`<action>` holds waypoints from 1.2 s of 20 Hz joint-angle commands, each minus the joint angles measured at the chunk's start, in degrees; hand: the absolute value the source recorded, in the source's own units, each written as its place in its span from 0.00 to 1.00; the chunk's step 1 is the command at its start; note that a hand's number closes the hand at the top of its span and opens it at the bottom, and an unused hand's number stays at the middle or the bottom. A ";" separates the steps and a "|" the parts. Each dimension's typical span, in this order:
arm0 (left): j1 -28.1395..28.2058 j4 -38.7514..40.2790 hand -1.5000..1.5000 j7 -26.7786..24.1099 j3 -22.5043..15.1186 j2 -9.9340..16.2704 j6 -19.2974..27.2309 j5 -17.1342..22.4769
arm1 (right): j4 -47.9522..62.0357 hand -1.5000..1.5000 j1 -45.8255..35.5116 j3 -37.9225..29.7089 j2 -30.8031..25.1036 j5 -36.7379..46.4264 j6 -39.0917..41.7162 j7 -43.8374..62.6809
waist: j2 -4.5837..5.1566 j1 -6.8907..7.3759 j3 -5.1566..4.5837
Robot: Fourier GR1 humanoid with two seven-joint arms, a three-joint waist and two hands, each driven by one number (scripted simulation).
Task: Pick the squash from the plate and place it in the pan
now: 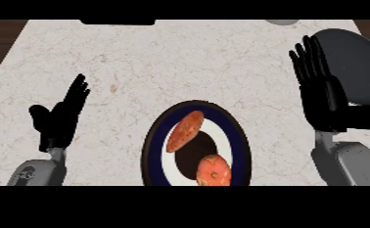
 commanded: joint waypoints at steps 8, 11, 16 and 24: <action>3.04 -8.94 0.50 -7.38 -4.66 -5.97 -0.72 -0.30 | -10.77 1.00 20.58 4.06 0.07 17.93 -19.65 -0.69 | -3.81 -6.23 -0.41; 4.67 -10.19 0.50 -8.25 -6.81 -6.91 -0.46 -1.82 | -23.42 0.00 34.57 14.12 1.94 24.09 -22.04 -5.03 | -3.40 -5.10 -0.28; 6.20 -13.74 0.50 -7.98 -9.36 -8.45 0.59 -3.37 | -30.93 0.00 49.32 21.67 -3.80 37.95 -27.37 -6.98 | -2.95 -3.20 -0.28; 3.78 -12.36 0.50 -7.69 -10.15 -8.87 -1.88 -3.21 | -39.56 0.00 49.41 23.23 -10.80 56.55 -21.96 17.59 | -1.84 -0.40 -0.38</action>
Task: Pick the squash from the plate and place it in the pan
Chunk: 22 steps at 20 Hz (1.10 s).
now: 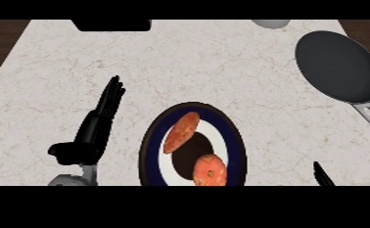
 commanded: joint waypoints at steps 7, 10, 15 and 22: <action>-0.82 -2.09 0.50 1.91 -1.35 -0.12 -0.79 -0.79 | -2.90 0.00 -7.62 3.39 -3.12 18.69 19.21 31.47 | 0.78 2.95 -0.17; -0.34 -0.98 0.50 -0.37 -1.42 -0.37 -1.99 -0.33 | -1.65 0.00 -13.05 4.52 -2.61 20.57 27.68 39.46 | 0.76 3.19 -0.10; -0.79 -0.85 0.50 0.41 -0.19 -0.19 -1.67 -0.31 | 4.63 0.00 -25.56 9.67 6.64 25.07 39.78 52.12 | 0.45 2.52 0.05; -2.35 1.43 0.50 0.90 1.40 -2.01 -1.17 -1.40 | 16.55 0.00 -31.06 14.09 20.28 28.66 41.63 56.76 | 0.09 0.75 0.20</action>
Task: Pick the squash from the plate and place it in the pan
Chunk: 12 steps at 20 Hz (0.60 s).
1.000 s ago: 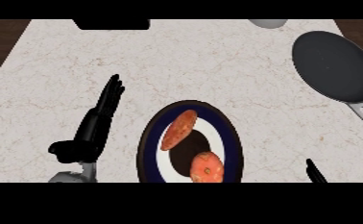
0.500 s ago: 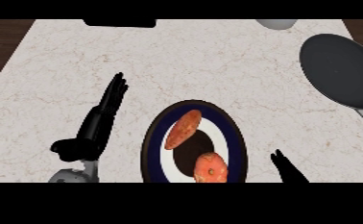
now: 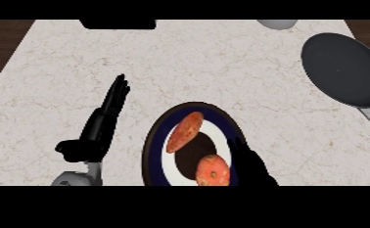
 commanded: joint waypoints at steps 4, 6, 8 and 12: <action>3.03 -0.97 0.50 -1.75 0.38 -1.39 -0.15 -1.52 | 9.18 0.00 -2.52 0.70 7.77 2.81 -0.09 1.98 | -0.20 -0.74 0.09; 1.25 -3.53 0.50 3.00 2.79 0.55 -2.63 0.49 | 2.93 0.00 -1.56 0.48 6.19 3.03 3.96 4.20 | -0.23 -0.83 0.09; -1.44 0.71 0.50 1.90 1.79 -2.44 -1.33 -0.78 | 2.78 0.00 -1.86 -0.76 7.24 3.03 3.68 4.32 | -0.20 -0.96 0.08; 1.11 -1.07 0.50 0.73 3.11 -1.55 -2.44 -1.63 | 9.32 0.00 -2.13 -2.25 9.24 3.74 -1.78 -1.17 | -0.20 -0.85 0.09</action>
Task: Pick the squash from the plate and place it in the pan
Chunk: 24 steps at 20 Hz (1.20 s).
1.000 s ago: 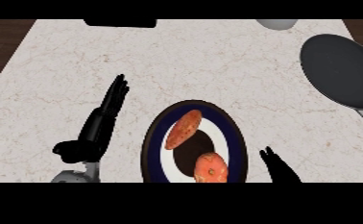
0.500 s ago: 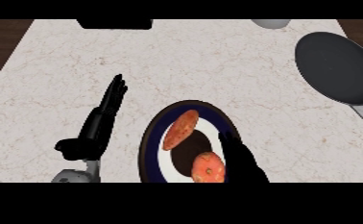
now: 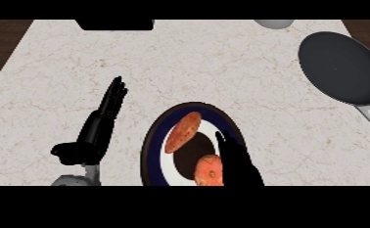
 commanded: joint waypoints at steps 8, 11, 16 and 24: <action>1.87 -2.52 0.50 1.44 0.59 -1.49 -2.06 -0.98 | 6.31 0.00 -1.31 -5.24 2.41 -2.35 0.44 -4.11 | -0.02 0.05 0.01; 2.75 0.10 0.50 -1.40 0.41 -2.65 -1.48 -2.07 | 10.56 0.00 0.77 -5.51 2.14 -1.91 -3.08 -6.52 | -0.01 -0.02 0.01; 2.04 -0.56 0.50 -1.39 1.15 -1.21 -2.27 -2.45 | 19.73 1.00 -5.85 -4.34 3.24 -1.87 1.77 -9.76 | 0.08 0.46 0.01; 4.23 1.26 0.50 -4.75 1.29 -2.51 -3.11 -2.05 | 19.96 1.00 -6.75 -7.68 0.04 -0.14 1.37 -13.29 | 0.04 0.20 0.00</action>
